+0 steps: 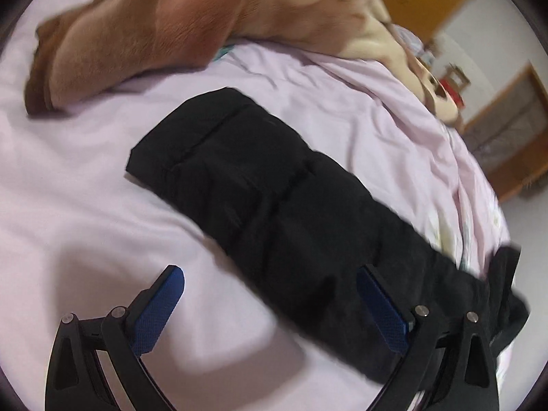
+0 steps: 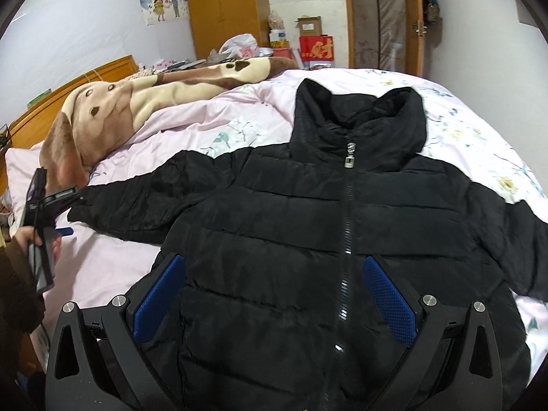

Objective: Fold large clothes
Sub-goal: 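Grasp the jacket sleeve nearest the left gripper with the left gripper, then fold the held sleeve across the jacket body toward the right gripper, release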

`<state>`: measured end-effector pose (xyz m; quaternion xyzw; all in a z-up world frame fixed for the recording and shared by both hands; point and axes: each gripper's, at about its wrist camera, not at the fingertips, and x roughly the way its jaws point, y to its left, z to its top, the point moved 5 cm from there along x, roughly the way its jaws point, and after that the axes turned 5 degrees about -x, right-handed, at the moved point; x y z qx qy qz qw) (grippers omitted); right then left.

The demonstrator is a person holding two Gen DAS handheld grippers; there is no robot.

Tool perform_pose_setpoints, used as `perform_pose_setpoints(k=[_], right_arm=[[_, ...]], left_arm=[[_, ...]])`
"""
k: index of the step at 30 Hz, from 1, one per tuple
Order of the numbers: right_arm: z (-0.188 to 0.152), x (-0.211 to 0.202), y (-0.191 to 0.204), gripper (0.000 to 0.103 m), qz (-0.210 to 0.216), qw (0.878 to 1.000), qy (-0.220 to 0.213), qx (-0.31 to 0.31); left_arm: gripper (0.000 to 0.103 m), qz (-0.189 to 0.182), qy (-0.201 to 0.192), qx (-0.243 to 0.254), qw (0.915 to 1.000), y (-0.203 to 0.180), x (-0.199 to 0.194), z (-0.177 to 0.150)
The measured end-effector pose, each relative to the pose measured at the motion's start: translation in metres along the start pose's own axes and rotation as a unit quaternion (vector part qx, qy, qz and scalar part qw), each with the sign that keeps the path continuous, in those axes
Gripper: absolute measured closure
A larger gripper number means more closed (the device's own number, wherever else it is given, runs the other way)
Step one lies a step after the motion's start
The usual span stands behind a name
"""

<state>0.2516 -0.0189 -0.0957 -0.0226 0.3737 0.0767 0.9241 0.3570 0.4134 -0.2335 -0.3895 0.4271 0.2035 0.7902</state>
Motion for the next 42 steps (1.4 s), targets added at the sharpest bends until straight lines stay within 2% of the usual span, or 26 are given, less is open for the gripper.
perform_pose_setpoints(k=[2,4,7,10,12,14,15,17,19,20,21,23,28,32,35,38,42], right_arm=[[0.0,0.008,0.005,0.0,0.002,1.0,0.005,-0.011],[0.001,0.014,0.009,0.0,0.003,1.0,0.007,-0.023],[0.002,0.019,0.011,0.0,0.004,1.0,0.006,-0.026],[0.002,0.023,0.01,0.0,0.01,1.0,0.007,-0.022],[0.0,0.025,0.01,0.0,0.012,1.0,0.007,-0.017],[0.0,0.026,0.009,0.0,0.012,1.0,0.01,-0.013],[0.0,0.026,0.008,0.0,0.011,1.0,0.01,-0.012],[0.001,0.026,0.008,0.0,0.005,1.0,0.009,-0.013],[0.003,0.025,0.006,0.0,0.002,1.0,0.007,-0.013],[0.003,0.025,0.006,0.0,0.002,1.0,0.006,-0.012],[0.003,0.024,0.005,0.0,0.001,1.0,0.006,-0.009],[0.004,0.024,0.003,0.0,0.003,1.0,0.008,-0.002],[0.006,0.022,0.003,0.0,0.004,1.0,0.008,-0.001],[0.009,0.015,0.0,0.0,-0.002,1.0,0.0,0.0],[0.011,0.007,-0.005,0.0,-0.001,1.0,-0.005,0.011],[0.016,-0.004,-0.011,0.0,-0.004,1.0,-0.018,0.018],[0.02,-0.023,-0.021,0.0,-0.009,0.999,-0.037,0.028]], left_arm=[[0.002,-0.006,0.006,-0.037,0.9993,0.01,0.012,0.007],[0.003,-0.001,0.008,-0.054,0.9985,0.015,0.023,0.01],[0.003,-0.006,-0.005,-0.069,0.9976,0.015,0.027,0.012],[0.003,-0.015,0.001,-0.092,0.9957,0.016,0.031,0.014],[0.005,-0.012,0.001,-0.088,0.996,0.013,0.033,0.015],[0.025,-0.022,-0.002,-0.089,0.9958,0.012,0.03,0.015],[0.029,-0.027,-0.001,-0.092,0.9954,0.011,0.03,0.015],[0.045,-0.037,-0.001,-0.099,0.9944,0.011,0.031,0.017],[0.053,-0.046,-0.003,-0.11,0.9928,0.012,0.032,0.019],[0.064,-0.046,-0.002,-0.109,0.993,0.012,0.033,0.018],[0.071,-0.044,-0.001,-0.107,0.9933,0.012,0.032,0.018],[0.08,-0.042,-0.015,-0.094,0.9946,0.005,0.025,0.02],[0.085,-0.028,-0.045,-0.044,0.9977,-0.014,0.005,0.02],[0.087,-0.04,-0.074,0.0,0.9965,-0.038,-0.019,0.019],[0.087,-0.061,-0.095,0.05,0.9923,-0.068,-0.04,0.013],[0.087,-0.092,-0.094,0.076,0.9883,-0.094,-0.057,0.001],[0.087,-0.124,-0.1,0.143,0.9769,-0.142,-0.083,-0.027]])
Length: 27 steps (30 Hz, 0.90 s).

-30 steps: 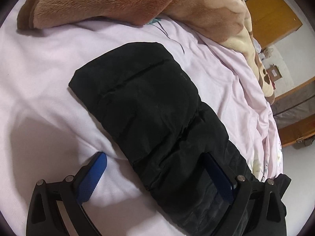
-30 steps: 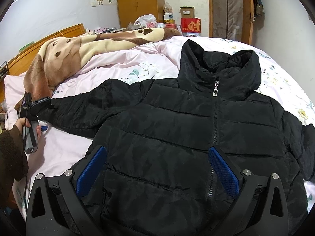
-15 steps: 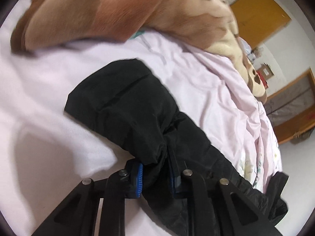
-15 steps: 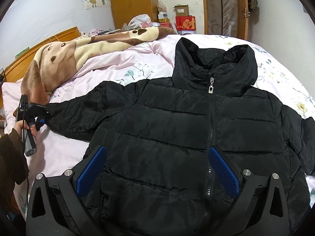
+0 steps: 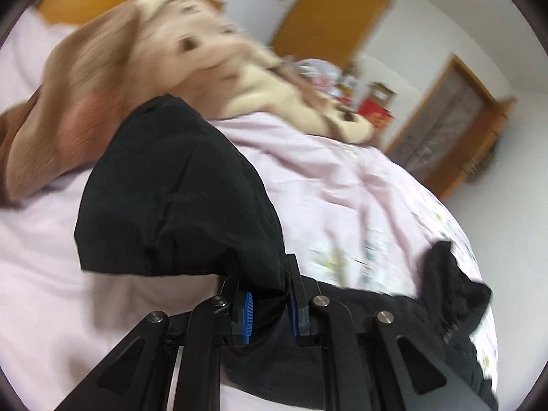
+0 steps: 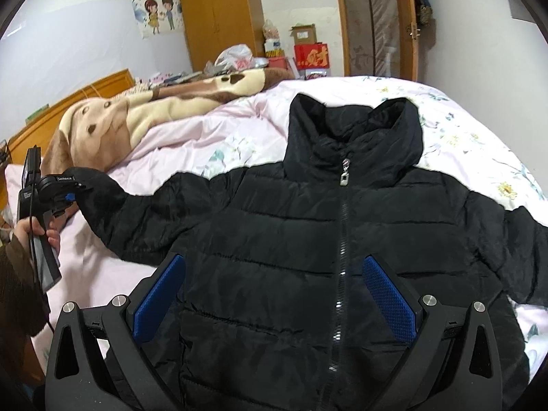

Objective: Fold large clothes
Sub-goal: 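Fold the held sleeve across the jacket body toward the right gripper, release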

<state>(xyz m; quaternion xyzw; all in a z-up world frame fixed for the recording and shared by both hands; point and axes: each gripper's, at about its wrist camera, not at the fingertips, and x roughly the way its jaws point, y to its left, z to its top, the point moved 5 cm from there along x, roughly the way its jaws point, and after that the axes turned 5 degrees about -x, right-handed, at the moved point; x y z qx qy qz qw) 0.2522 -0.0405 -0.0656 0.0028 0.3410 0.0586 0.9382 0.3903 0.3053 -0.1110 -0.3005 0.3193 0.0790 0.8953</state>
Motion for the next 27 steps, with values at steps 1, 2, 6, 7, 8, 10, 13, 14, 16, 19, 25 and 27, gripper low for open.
perform_pose_setpoints(k=[1,2,6,7,8,10,13,14,16,19,25,27], right_arm=[[0.002,-0.004,-0.003,0.0,-0.003,1.0,-0.004,0.002],[0.003,-0.008,-0.006,0.0,-0.005,1.0,-0.006,0.005],[0.007,-0.023,-0.023,0.0,-0.014,1.0,-0.016,0.019],[0.007,-0.026,-0.027,0.0,-0.017,0.999,-0.019,0.022],[0.008,-0.03,-0.031,0.0,-0.02,0.999,-0.022,0.027],[0.01,-0.037,-0.043,0.0,-0.024,0.999,-0.028,0.038],[0.009,-0.047,-0.057,0.0,-0.035,0.998,-0.036,0.047],[0.009,-0.049,-0.063,0.0,-0.038,0.997,-0.038,0.05],[0.007,-0.055,-0.074,0.0,-0.044,0.997,-0.041,0.058],[0.002,-0.06,-0.089,0.0,-0.051,0.995,-0.041,0.072],[-0.007,-0.06,-0.123,0.0,-0.058,0.992,-0.036,0.105],[-0.01,-0.056,-0.133,0.0,-0.059,0.991,-0.03,0.114]], left_arm=[[0.087,-0.008,0.001,0.008,0.9999,-0.009,-0.003,-0.003],[0.087,-0.017,0.0,0.021,0.9996,-0.025,-0.007,-0.006],[0.087,-0.041,0.004,0.068,0.9969,-0.075,-0.014,-0.022],[0.087,-0.047,0.006,0.076,0.996,-0.086,-0.014,-0.026],[0.087,-0.048,0.007,0.086,0.9951,-0.096,-0.014,-0.031],[0.087,-0.057,0.013,0.109,0.9923,-0.12,-0.014,-0.044],[0.087,-0.064,0.019,0.147,0.9869,-0.152,-0.016,-0.063],[0.087,-0.074,0.027,0.151,0.9855,-0.164,-0.016,-0.073],[0.087,-0.073,0.037,0.163,0.9832,-0.181,-0.016,-0.089],[0.087,-0.081,0.053,0.182,0.9785,-0.209,-0.014,-0.113],[0.087,-0.08,0.097,0.222,0.967,-0.243,0.006,-0.168],[0.087,-0.073,0.121,0.237,0.9613,-0.248,0.02,-0.191]])
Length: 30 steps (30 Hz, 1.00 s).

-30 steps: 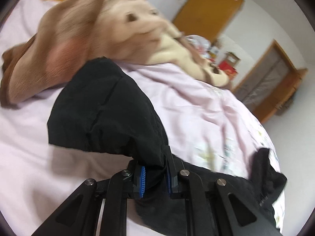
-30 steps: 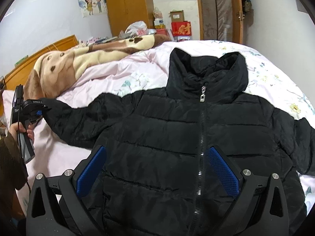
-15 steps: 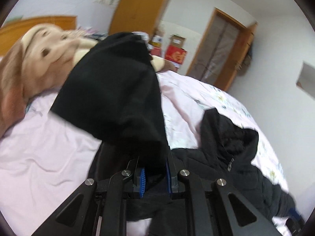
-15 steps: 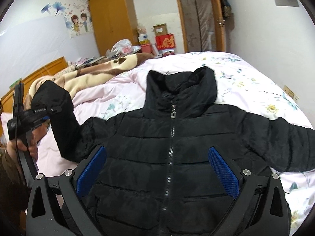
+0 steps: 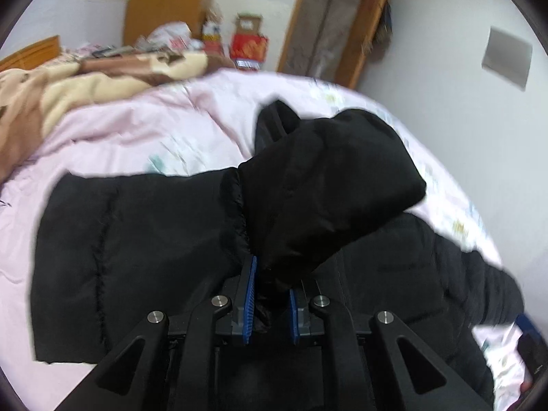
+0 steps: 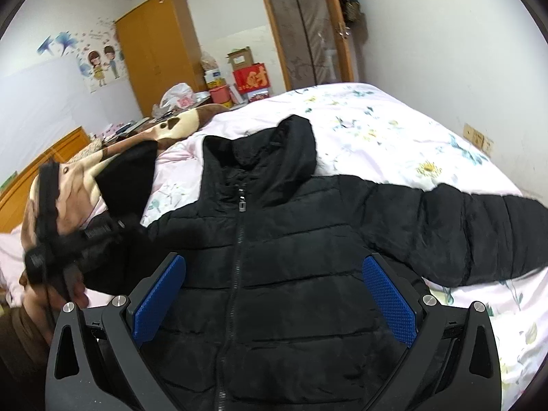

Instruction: Fold large clothes

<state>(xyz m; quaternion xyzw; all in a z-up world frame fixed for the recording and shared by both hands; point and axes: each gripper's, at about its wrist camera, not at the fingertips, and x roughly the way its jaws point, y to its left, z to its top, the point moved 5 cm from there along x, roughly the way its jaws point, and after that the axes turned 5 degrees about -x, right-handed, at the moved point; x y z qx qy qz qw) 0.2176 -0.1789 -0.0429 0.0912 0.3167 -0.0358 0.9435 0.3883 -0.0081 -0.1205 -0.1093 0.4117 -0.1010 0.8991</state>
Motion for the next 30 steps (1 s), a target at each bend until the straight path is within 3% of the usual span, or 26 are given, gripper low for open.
perform_pose_setpoints(k=[5,10,12,15,17,21,25,27,30], right_arm=[[-0.003,0.017,-0.018,0.0,0.003,1.0,0.019,0.023],[-0.001,0.031,-0.034,0.0,0.003,0.999,0.023,0.044],[0.001,0.039,-0.037,0.0,0.003,0.999,0.025,0.041],[0.003,0.058,-0.041,0.0,0.011,0.998,0.04,0.044],[0.004,0.067,-0.044,0.0,0.016,0.998,0.047,0.051],[0.007,0.088,-0.042,0.0,0.048,0.995,0.065,0.056],[0.004,0.115,-0.026,0.0,0.081,0.992,0.089,0.033],[0.0,0.129,-0.017,0.005,0.099,0.989,0.103,0.034],[-0.009,0.156,-0.002,0.017,0.127,0.982,0.134,0.039]], left_arm=[[0.086,-0.011,0.07,-0.016,0.9973,-0.012,0.045,-0.04],[0.08,-0.028,0.075,0.03,0.9963,-0.034,0.05,-0.058],[0.073,-0.041,0.076,0.051,0.995,-0.045,0.046,-0.06],[0.053,-0.057,0.076,0.079,0.9924,-0.054,0.038,-0.064],[0.034,-0.08,0.088,0.089,0.989,-0.058,0.035,-0.067],[0.034,-0.119,0.102,0.086,0.9839,-0.055,0.022,-0.068],[0.034,-0.153,0.093,0.066,0.9816,-0.035,-0.015,-0.059],[0.033,-0.153,0.073,0.058,0.9839,-0.016,-0.037,-0.049],[0.033,-0.108,0.039,0.03,0.9929,0.024,-0.058,-0.028]])
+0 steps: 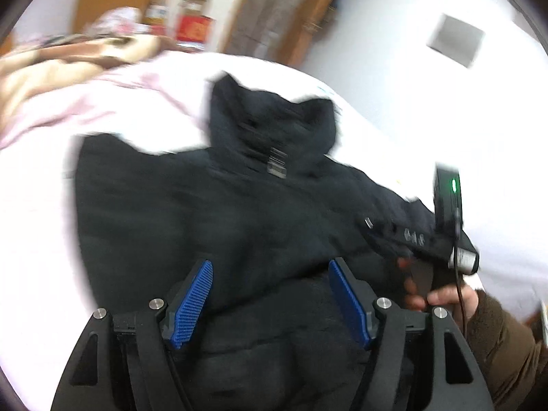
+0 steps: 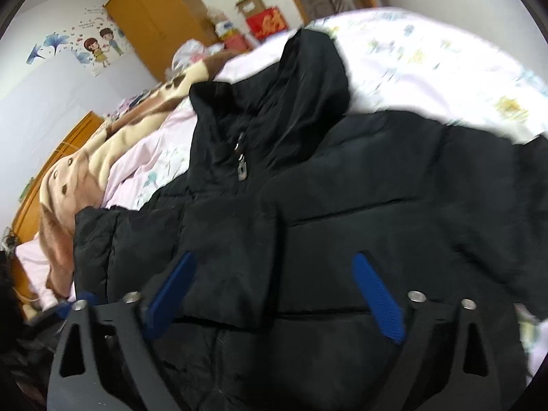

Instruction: Fold large clothes

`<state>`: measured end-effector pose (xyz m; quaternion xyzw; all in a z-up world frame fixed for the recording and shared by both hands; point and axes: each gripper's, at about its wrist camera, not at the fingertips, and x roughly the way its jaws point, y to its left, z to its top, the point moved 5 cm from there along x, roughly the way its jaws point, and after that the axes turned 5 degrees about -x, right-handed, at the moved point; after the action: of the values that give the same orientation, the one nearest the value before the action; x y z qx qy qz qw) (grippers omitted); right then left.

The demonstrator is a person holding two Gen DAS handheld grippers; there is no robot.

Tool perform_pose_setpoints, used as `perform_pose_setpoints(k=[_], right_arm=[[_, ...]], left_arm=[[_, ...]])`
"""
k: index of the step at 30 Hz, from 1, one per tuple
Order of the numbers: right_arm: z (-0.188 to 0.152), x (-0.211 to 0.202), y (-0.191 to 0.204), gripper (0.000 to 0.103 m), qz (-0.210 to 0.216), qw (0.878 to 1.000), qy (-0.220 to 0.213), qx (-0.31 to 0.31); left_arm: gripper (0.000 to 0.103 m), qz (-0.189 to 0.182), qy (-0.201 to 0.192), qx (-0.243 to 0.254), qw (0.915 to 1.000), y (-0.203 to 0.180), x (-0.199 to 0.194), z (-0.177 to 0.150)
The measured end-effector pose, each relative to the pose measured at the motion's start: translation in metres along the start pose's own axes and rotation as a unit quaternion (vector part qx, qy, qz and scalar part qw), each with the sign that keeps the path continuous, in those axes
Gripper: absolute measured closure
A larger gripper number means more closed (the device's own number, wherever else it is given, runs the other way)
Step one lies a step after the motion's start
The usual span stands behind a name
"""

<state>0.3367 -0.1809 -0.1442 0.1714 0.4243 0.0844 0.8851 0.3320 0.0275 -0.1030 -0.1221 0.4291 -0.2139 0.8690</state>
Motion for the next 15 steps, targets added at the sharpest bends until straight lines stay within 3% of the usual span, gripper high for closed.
perform_pose_setpoints(k=[4,8,10,12,13,15], right_arm=[[-0.001,0.028,0.015,0.017,0.024,0.999,0.029,-0.021],[-0.003,0.042,0.018,0.022,0.002,0.999,0.046,-0.02],[-0.003,0.045,0.018,0.05,-0.001,0.999,0.049,-0.016],[-0.002,0.046,0.017,0.059,0.005,0.999,0.052,-0.008],[-0.001,0.045,0.016,0.077,0.016,0.999,0.049,-0.002],[0.003,0.034,0.013,0.095,0.044,0.998,0.035,0.019]], left_arm=[[0.033,0.093,-0.032,-0.024,0.9949,0.055,-0.02,0.02],[0.033,0.124,-0.023,-0.051,0.9907,0.09,-0.013,0.027],[0.033,0.13,-0.014,-0.067,0.9892,0.101,-0.003,0.026],[0.033,0.124,-0.007,-0.081,0.989,0.103,0.002,0.025],[0.033,0.123,-0.007,-0.076,0.9894,0.103,0.002,0.025],[0.033,0.129,-0.009,-0.065,0.9895,0.096,0.005,0.024]])
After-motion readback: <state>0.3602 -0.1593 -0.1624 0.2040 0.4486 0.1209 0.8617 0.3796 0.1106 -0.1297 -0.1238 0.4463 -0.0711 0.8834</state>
